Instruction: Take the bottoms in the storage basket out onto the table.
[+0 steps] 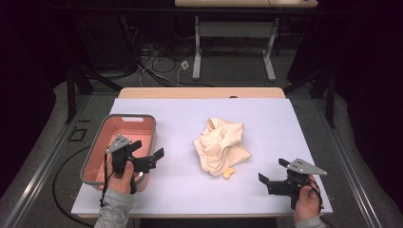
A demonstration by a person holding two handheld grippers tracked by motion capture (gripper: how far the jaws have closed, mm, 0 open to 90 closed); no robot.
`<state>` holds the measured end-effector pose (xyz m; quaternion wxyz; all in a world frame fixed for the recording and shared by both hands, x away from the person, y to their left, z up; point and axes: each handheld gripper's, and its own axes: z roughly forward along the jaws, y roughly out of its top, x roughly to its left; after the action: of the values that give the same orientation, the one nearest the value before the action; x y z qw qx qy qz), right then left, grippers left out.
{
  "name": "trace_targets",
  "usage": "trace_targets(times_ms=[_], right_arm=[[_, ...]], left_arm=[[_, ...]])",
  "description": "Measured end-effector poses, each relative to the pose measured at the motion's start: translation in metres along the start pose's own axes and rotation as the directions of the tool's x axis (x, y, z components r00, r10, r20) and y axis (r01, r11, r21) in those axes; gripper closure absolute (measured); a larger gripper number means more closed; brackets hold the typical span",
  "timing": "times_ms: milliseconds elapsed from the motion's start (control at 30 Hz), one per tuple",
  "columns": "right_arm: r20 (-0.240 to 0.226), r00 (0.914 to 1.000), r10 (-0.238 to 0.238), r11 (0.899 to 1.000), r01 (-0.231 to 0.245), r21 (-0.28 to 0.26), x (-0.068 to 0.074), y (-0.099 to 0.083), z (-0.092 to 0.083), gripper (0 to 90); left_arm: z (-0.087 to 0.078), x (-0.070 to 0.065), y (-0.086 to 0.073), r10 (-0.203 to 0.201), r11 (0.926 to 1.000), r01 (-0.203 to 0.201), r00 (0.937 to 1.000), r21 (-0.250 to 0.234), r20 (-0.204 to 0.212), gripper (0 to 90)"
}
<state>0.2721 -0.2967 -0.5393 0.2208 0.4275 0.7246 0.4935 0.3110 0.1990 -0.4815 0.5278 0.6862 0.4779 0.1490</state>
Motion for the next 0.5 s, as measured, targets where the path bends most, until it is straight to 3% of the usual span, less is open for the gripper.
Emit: trace_targets(times_ms=[500], right_arm=[[-0.004,1.0,-0.004,1.0,0.004,-0.001,-0.0003,-0.0002,0.001,0.0]], left_arm=[[0.0014,-0.0008,-0.0029,-0.006,1.0,0.006,1.0,0.003,0.002,0.3]])
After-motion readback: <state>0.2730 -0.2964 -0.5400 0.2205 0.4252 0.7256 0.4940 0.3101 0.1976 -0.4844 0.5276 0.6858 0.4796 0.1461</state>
